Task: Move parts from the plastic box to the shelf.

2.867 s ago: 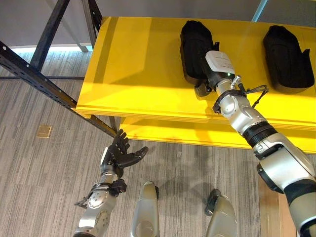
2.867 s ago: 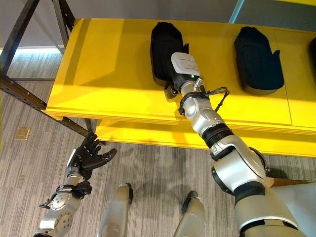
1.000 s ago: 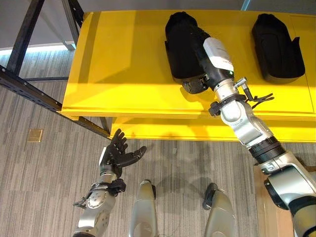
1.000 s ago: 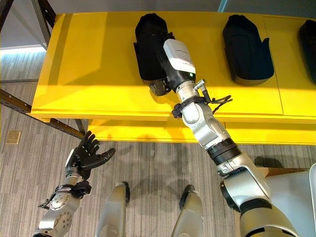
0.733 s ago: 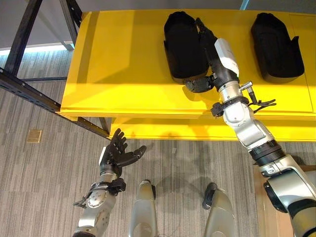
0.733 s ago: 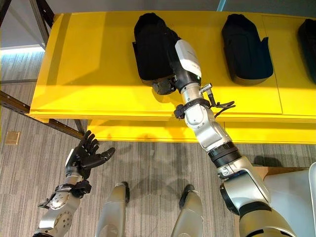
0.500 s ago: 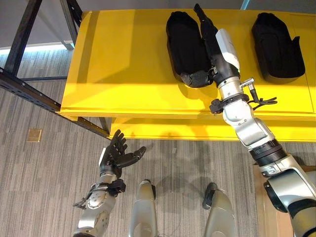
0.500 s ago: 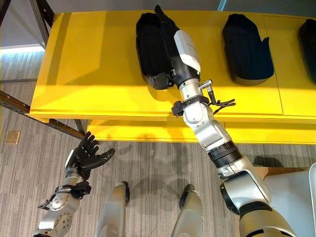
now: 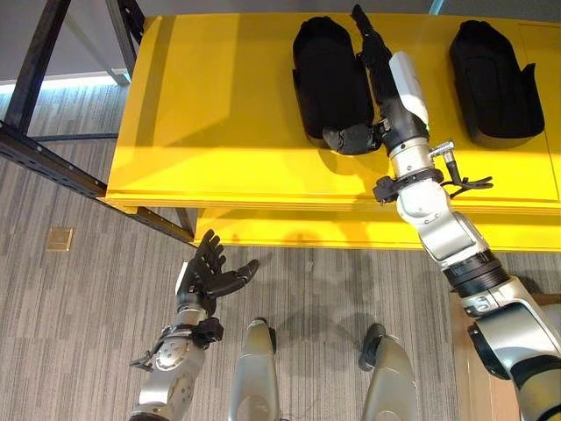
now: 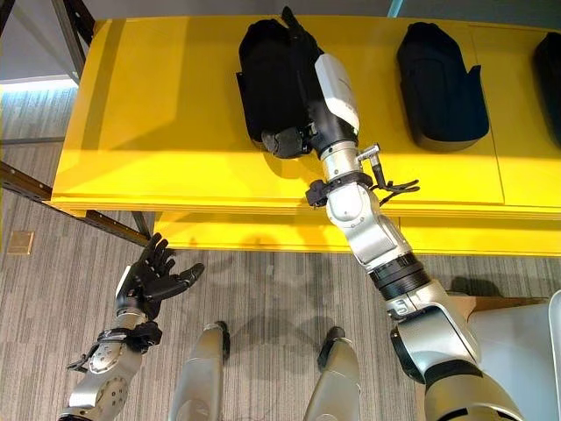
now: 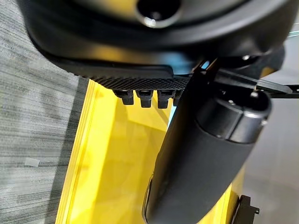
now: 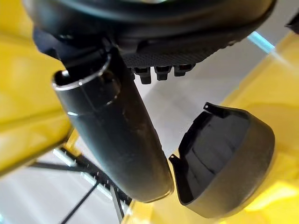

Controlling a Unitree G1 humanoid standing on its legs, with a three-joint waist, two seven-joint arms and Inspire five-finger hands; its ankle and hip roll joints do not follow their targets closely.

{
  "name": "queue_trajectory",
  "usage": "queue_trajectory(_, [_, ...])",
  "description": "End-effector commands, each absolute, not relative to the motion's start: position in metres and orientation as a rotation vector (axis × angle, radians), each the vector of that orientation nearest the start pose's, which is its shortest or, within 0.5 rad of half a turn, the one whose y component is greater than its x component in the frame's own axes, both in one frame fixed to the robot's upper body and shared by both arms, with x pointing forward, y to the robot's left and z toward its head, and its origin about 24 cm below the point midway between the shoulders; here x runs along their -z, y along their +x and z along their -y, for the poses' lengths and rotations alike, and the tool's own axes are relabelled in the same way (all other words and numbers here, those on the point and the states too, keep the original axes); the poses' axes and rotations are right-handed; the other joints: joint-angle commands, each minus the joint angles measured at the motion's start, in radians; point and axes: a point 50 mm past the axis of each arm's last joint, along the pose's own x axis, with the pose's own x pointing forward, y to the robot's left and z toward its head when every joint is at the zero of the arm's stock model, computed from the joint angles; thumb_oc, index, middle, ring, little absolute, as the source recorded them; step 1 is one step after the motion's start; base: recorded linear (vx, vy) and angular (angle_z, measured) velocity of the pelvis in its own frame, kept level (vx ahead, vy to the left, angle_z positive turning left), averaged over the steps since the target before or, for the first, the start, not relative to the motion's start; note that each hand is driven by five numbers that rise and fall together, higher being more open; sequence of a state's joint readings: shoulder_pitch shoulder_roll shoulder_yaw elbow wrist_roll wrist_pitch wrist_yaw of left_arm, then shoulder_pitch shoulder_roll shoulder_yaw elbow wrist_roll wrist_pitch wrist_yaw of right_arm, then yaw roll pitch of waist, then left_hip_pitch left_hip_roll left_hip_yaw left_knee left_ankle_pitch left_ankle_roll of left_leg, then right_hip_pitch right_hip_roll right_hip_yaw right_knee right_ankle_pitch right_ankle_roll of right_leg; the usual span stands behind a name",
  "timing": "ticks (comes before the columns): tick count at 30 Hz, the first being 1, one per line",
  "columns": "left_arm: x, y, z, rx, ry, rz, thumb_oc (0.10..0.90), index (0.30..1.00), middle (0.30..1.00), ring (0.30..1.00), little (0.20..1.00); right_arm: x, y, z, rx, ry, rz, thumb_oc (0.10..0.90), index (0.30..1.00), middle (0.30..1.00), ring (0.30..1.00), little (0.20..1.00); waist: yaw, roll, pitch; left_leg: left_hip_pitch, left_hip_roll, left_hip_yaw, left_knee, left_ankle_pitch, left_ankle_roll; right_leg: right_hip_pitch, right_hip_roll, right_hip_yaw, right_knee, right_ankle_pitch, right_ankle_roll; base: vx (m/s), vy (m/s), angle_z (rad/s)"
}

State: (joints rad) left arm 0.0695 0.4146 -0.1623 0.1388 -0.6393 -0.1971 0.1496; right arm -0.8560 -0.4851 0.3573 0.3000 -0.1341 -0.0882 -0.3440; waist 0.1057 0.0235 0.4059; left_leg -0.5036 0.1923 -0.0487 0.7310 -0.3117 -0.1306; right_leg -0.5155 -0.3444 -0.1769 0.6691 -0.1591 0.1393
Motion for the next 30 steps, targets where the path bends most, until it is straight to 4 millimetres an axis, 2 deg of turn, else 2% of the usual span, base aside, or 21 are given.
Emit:
queue_trajectory(1, [-0.051, 0.236, -0.221, -0.08, -0.146, 0.088, 0.9, 1.0, 1.0, 1.0, 1.0, -0.296, 0.333, 0.128, 0.115, -0.448, 0.993, 0.9, 1.0, 1.0, 1.0, 1.0, 0.002, -0.02, -0.045, -0.022, 0.01, -0.038, -0.05, 0.086, 0.023, 0.085, 0.008, 0.033, 0.044, -0.055, -0.023, 0.0, 0.0, 0.0])
queue_trajectory(22, [-0.051, 0.235, -0.22, -0.079, -0.141, 0.087, 0.9, 1.0, 1.0, 1.0, 1.0, -0.261, 0.347, 0.14, 0.174, -0.36, 0.834, 0.9, 1.0, 1.0, 1.0, 1.0, -0.004, -0.005, -0.034, -0.031, 0.005, -0.039, -0.049, 0.091, 0.023, 0.076, 0.005, 0.036, 0.049, -0.057, -0.022, 0.0, 0.0, 0.0])
queue_trajectory(25, [-0.051, 0.234, -0.22, -0.079, -0.137, 0.086, 0.9, 1.0, 1.0, 1.0, 1.0, -0.249, 0.353, 0.141, 0.168, -0.325, 0.767, 0.9, 1.0, 1.0, 1.0, 1.0, -0.002, -0.001, -0.029, -0.035, 0.004, -0.037, -0.047, 0.091, 0.023, 0.073, 0.003, 0.036, 0.053, -0.056, -0.022, 0.0, 0.0, 0.0])
queue_trajectory(30, [-0.05, 0.233, -0.222, -0.076, -0.139, 0.079, 0.9, 1.0, 1.0, 1.0, 1.0, -0.253, 0.364, 0.142, 0.153, -0.273, 0.72, 0.9, 1.0, 1.0, 1.0, 1.0, 0.008, 0.0, -0.025, -0.04, 0.002, -0.038, -0.047, 0.095, 0.022, 0.068, 0.002, 0.036, 0.053, -0.052, -0.023, 0.0, 0.0, 0.0])
